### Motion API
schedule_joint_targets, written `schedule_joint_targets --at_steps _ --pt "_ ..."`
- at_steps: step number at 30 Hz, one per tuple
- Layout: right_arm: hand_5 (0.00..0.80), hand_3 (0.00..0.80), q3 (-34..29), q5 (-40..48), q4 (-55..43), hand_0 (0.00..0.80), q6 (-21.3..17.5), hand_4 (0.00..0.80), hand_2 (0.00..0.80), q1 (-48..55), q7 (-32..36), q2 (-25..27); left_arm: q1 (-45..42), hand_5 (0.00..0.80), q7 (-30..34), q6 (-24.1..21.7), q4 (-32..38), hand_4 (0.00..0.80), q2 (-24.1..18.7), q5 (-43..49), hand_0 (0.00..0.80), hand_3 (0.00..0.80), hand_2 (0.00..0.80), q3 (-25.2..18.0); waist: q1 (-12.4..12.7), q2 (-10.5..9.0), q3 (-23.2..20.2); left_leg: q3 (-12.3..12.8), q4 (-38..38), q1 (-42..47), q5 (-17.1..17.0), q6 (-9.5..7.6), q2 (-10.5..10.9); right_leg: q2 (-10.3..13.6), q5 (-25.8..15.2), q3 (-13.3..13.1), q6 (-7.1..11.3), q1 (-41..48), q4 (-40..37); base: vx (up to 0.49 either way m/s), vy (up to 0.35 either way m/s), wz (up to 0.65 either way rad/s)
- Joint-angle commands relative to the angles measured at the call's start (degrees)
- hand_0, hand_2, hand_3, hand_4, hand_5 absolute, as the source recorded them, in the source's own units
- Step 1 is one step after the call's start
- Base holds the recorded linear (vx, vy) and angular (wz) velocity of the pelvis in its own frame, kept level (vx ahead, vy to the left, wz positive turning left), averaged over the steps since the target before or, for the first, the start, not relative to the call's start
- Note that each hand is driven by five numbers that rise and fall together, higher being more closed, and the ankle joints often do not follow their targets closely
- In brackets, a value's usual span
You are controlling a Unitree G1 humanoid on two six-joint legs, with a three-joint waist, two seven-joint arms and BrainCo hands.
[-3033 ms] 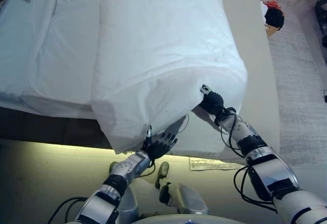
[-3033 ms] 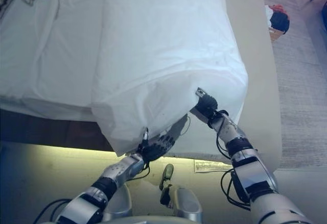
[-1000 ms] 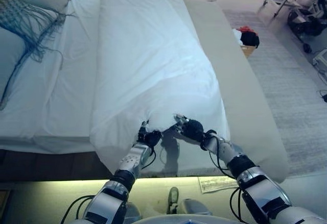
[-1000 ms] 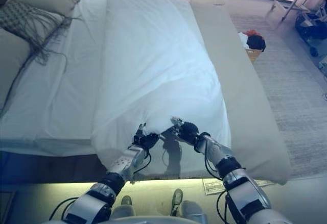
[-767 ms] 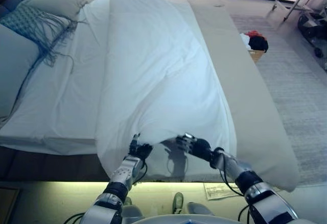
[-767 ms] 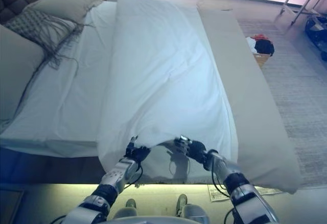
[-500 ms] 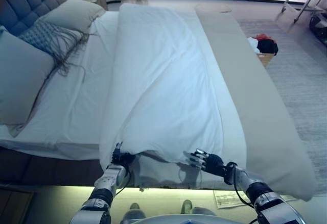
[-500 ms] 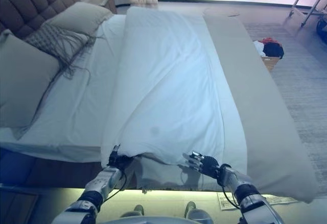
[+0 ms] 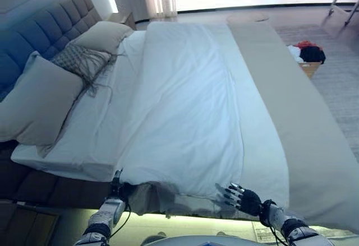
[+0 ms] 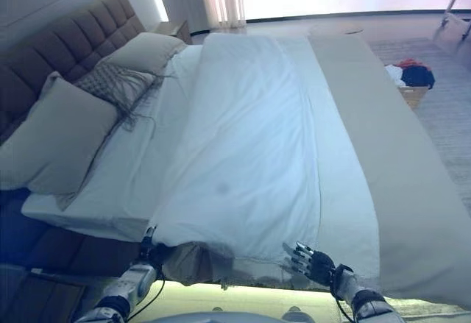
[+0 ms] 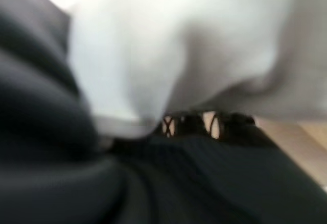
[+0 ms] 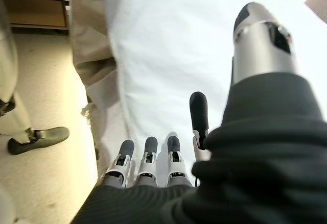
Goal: Make the bed neatly
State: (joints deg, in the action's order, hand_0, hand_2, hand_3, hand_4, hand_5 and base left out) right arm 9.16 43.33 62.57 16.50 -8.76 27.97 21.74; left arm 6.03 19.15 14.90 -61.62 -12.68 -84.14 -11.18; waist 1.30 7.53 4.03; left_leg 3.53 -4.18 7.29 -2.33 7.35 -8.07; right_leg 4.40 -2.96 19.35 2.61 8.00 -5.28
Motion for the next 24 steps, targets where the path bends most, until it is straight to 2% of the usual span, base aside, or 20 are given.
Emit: schedule_joint_targets --at_steps 1,8,13,20,24 --pt "0.0 0.0 -2.27 1.57 4.38 0.0 -2.39 0.0 0.0 -2.36 0.53 -1.52 -2.68 0.8 0.55 -2.83 -5.01 0.8 -12.21 0.36 0.8 0.8 0.8 -7.76 5.59 -4.89 -0.71 -0.9 0.55 -1.82 -0.78 -0.14 1.76 8.07 2.78 0.4 4.99 1.37 5.45 -0.01 0.004 0.08" --pt "0.0 0.0 -3.49 1.91 5.21 0.0 -2.81 0.0 0.0 -2.52 0.79 -1.64 -6.21 0.8 -2.09 -3.84 -12.6 0.8 -12.33 3.48 0.8 0.8 0.8 -13.57 6.97 -5.09 -1.19 -1.7 0.09 -2.18 -1.04 -0.09 1.89 7.81 3.02 1.7 4.85 1.77 4.87 -0.008 -0.004 0.05" --pt "0.0 0.0 -4.98 1.63 6.28 0.0 -2.61 0.0 0.0 -2.64 1.07 -0.41 -8.59 0.8 -0.7 -2.61 -16.46 0.8 -15.24 4.62 0.8 0.8 0.8 -19.1 7.85 -5.16 -1.12 -2.15 -0.04 -2.53 -1.3 -0.04 1.86 7.73 3.08 2.45 4.9 1.84 4.75 -0.012 0.004 0.08" --pt "0.0 0.0 -6.7 1.82 7.34 0.0 -2.56 0.0 0.0 -2.56 1.0 1.16 -11.16 0.8 0.69 -1.03 -16.13 0.8 -18.03 2.43 0.8 0.8 0.8 -23.92 9.54 -5.19 -0.38 -3.13 0.24 -3.23 -1.45 -0.12 1.94 7.9 3.39 3.39 4.99 1.76 5.14 -0.003 0.04 0.03" --pt "0.0 0.0 -7.14 1.06 8.14 0.0 -2.46 0.0 0.0 -2.62 1.6 1.95 -10.64 0.8 2.11 -0.18 -16.02 0.8 -18.36 3.48 0.8 0.8 0.8 -24.21 9.97 -5.41 0.15 -3.8 0.62 -3.48 -1.18 -0.17 2.05 7.95 3.84 3.85 4.9 1.76 5.62 0.013 0.069 0.06"
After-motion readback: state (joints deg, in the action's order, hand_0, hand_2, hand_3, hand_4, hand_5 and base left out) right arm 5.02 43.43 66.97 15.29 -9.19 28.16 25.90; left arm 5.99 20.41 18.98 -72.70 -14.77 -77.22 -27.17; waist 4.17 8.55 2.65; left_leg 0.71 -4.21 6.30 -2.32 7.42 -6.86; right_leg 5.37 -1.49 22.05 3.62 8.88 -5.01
